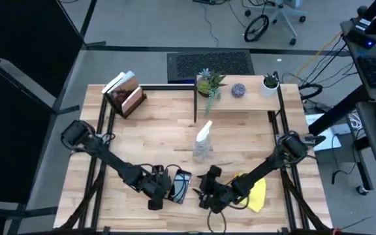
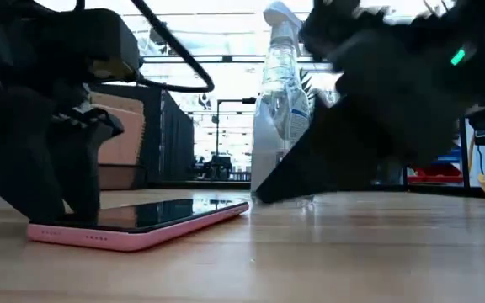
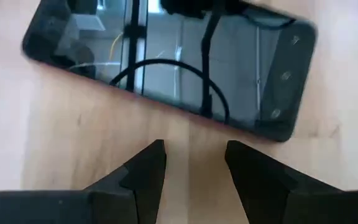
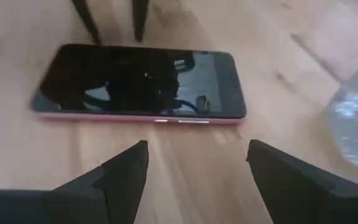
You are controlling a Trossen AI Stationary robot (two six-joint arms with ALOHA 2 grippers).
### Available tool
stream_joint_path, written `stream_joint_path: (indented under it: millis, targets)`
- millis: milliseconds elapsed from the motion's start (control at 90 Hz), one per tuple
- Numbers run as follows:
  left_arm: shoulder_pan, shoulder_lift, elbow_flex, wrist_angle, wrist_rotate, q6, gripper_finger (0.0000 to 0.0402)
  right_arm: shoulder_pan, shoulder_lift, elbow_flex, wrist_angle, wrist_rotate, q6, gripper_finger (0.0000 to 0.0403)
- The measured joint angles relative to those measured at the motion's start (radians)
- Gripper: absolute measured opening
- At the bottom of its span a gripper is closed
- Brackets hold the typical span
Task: Apply microfiber cloth
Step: Wipe the front of the cellphone using the microfiber cloth
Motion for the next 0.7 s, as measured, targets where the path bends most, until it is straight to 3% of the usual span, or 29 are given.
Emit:
stream_joint_path:
  millis: [211, 300, 533, 700]
  targets:
    - [0.001, 0.019, -0.002, 0.152, 0.02, 0.0, 0.0164, -0.058, 0.019, 0.0, 0.011, -0.004, -0.005, 0.0258]
    - [0.008, 0.02, -0.002, 0.163, 0.026, 0.005, 0.0164, -0.072, -0.014, 0.0, -0.038, -0.064, -0.047, 0.0258]
    - [0.013, -0.043, 0.055, 0.031, 0.062, -0.051, 0.0164, -0.017, -0.315, 0.001, -0.38, -0.343, 0.062, 0.0258]
    - [0.024, -0.08, 0.107, 0.06, -0.095, 0.053, 0.0164, 0.107, -0.489, 0.001, -0.701, -0.371, 0.28, 0.0258]
